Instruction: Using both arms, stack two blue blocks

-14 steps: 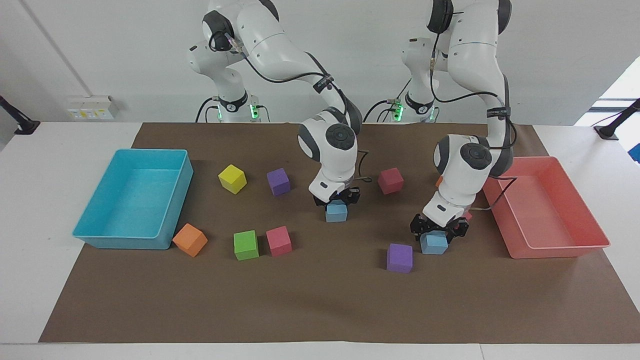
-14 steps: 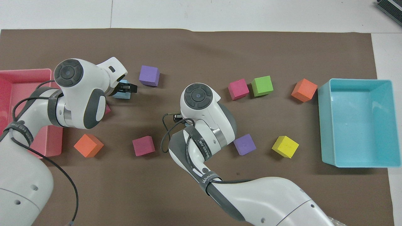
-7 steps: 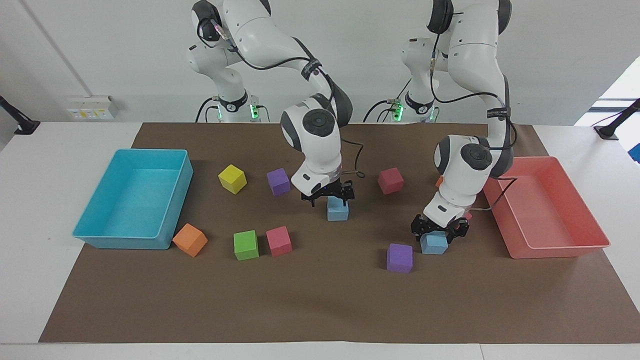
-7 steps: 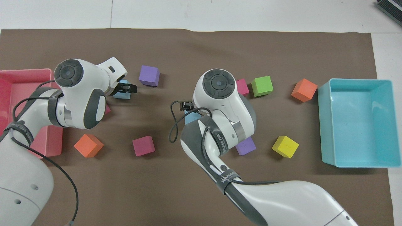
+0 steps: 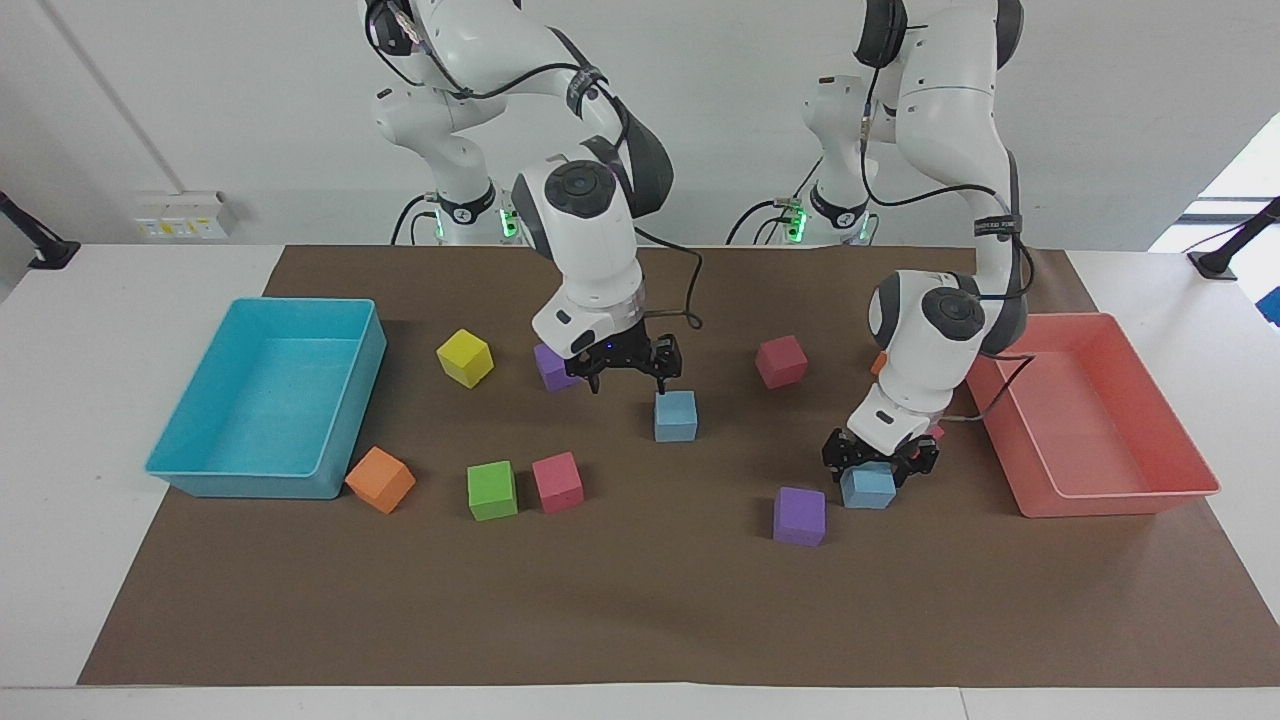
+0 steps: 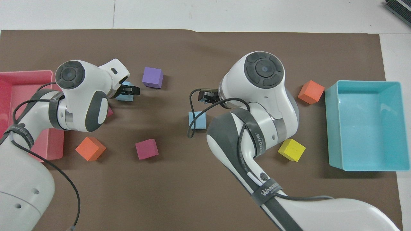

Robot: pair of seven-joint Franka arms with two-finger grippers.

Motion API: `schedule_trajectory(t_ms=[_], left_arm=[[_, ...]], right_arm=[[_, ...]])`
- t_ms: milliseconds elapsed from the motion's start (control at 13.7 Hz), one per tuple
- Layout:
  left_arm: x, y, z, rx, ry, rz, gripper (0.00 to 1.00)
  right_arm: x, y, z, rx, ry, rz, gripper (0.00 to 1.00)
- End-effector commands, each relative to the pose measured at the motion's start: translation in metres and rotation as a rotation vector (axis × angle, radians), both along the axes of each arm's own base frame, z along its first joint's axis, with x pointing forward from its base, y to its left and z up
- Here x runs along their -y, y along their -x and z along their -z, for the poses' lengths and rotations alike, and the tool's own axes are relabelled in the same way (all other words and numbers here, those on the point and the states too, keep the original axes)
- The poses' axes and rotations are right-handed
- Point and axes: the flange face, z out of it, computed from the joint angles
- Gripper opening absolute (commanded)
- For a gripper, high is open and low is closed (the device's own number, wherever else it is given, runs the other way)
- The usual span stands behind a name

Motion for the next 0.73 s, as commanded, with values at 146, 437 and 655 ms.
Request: schedule_trajectory(t_ms=[146, 437, 655], left_arm=[[-0.003, 0.005, 0.004, 0.004, 0.005, -0.015, 0.9], [-0.003, 0.004, 0.004, 0.005, 0.005, -0.015, 0.72], [-0.003, 0.004, 0.004, 0.005, 0.005, -0.015, 0.63]], right_arm=[[0.045, -0.008, 0.031, -0.021, -0.202, -0.106, 1.0], [0.051, -0.006, 0.075, 0.007, -0.328, -0.137, 0.98], [0.058, -0.003, 0.092, 0.008, -0.389, -0.127, 0.47]])
